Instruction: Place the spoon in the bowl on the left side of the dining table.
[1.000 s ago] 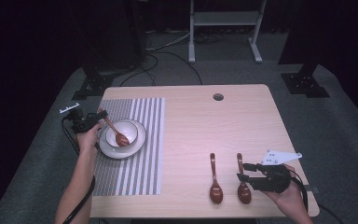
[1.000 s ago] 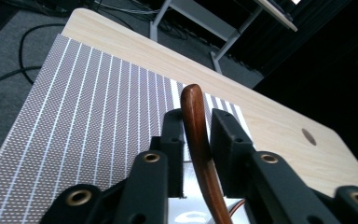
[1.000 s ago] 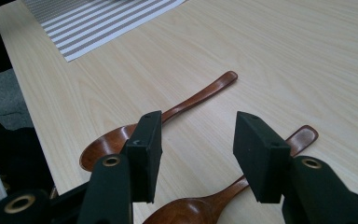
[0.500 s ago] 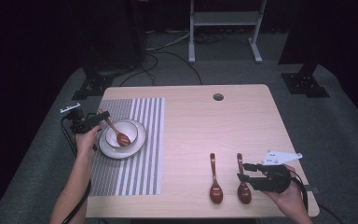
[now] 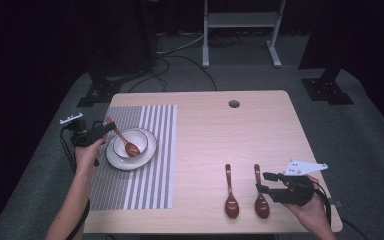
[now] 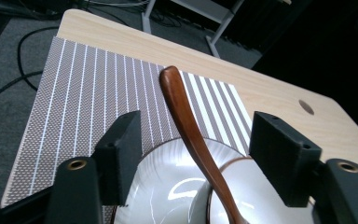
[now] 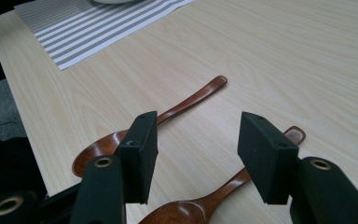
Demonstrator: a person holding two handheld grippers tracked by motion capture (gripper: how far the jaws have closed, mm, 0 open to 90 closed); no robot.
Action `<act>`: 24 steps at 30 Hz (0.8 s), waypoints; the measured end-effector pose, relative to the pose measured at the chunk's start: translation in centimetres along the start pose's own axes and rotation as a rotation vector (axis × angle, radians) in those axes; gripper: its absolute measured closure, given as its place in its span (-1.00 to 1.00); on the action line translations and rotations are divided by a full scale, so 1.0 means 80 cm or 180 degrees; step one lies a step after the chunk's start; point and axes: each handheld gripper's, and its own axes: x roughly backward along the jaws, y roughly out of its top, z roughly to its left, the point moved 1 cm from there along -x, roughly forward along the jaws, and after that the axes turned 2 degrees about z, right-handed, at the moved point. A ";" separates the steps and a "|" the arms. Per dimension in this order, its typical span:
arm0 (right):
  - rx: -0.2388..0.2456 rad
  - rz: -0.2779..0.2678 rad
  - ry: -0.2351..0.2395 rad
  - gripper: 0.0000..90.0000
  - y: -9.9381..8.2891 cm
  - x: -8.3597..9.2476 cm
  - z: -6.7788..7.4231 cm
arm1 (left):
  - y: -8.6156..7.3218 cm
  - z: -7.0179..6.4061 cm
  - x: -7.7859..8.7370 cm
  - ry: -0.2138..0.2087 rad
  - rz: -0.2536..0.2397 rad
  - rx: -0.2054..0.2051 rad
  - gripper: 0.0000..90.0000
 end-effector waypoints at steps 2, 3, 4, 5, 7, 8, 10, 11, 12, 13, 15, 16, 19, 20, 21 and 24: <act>-0.0007 -0.0011 -0.0019 -0.02 0.000 0.000 -0.001 | 0.000 -0.002 0.004 -0.0009 -0.0004 -0.0025 -0.33; -0.0013 -0.0014 -0.0024 -0.03 0.000 0.000 -0.001 | 0.000 -0.003 0.006 -0.0010 -0.0001 -0.0043 -0.36; -0.0019 -0.0016 -0.0032 -0.04 0.000 0.000 -0.002 | -0.001 -0.005 0.009 -0.0016 -0.0002 -0.0061 -0.36; -0.0020 -0.0017 -0.0041 -0.06 0.000 0.001 -0.002 | -0.001 -0.006 0.011 -0.0010 0.0011 -0.0105 -0.39; -0.0028 -0.0012 -0.0057 -0.08 0.001 0.001 -0.003 | -0.002 -0.010 0.016 -0.0004 0.0018 -0.0191 -0.42; -0.0036 -0.0012 -0.0065 -0.10 0.001 0.001 -0.004 | -0.003 -0.011 0.019 -0.0025 0.0019 -0.0207 -0.43; -0.0046 -0.0018 -0.0063 -0.12 0.003 0.000 -0.006 | -0.005 -0.014 0.022 -0.0033 0.0045 -0.0254 -0.50; -0.0054 -0.0023 -0.0066 -0.13 0.004 -0.001 -0.007 | -0.006 -0.016 0.024 -0.0044 0.0067 -0.0269 -0.54; -0.0061 -0.0025 -0.0066 -0.14 0.004 -0.001 -0.007 | -0.007 -0.018 0.025 -0.0063 0.0080 -0.0279 -0.58; -0.0057 -0.0029 -0.0070 -0.14 0.005 -0.002 -0.008 | -0.008 -0.020 0.026 -0.0077 0.0070 -0.0281 -0.59; -0.0066 -0.0041 -0.0074 -0.14 0.006 -0.002 -0.010 | -0.011 -0.025 0.029 -0.0089 0.0077 -0.0322 -0.64; -0.0075 -0.0055 -0.0070 -0.14 0.007 -0.002 -0.010 | -0.013 -0.027 0.030 -0.0108 0.0079 -0.0349 -0.64; -0.0090 -0.0086 -0.0071 -0.14 0.008 -0.001 -0.013 | -0.016 -0.034 0.032 -0.0152 0.0100 -0.0400 -0.64; -0.0094 -0.0088 -0.0069 -0.14 0.008 0.000 -0.013 | -0.017 -0.036 0.032 -0.0158 0.0092 -0.0415 -0.64; -0.0099 -0.0091 -0.0072 -0.15 0.008 0.000 -0.015 | -0.018 -0.039 0.032 -0.0178 0.0092 -0.0418 -0.64; -0.0152 -0.0112 -0.0067 -0.15 0.009 0.000 -0.019 | -0.021 -0.048 0.030 -0.0228 0.0135 -0.0510 -0.65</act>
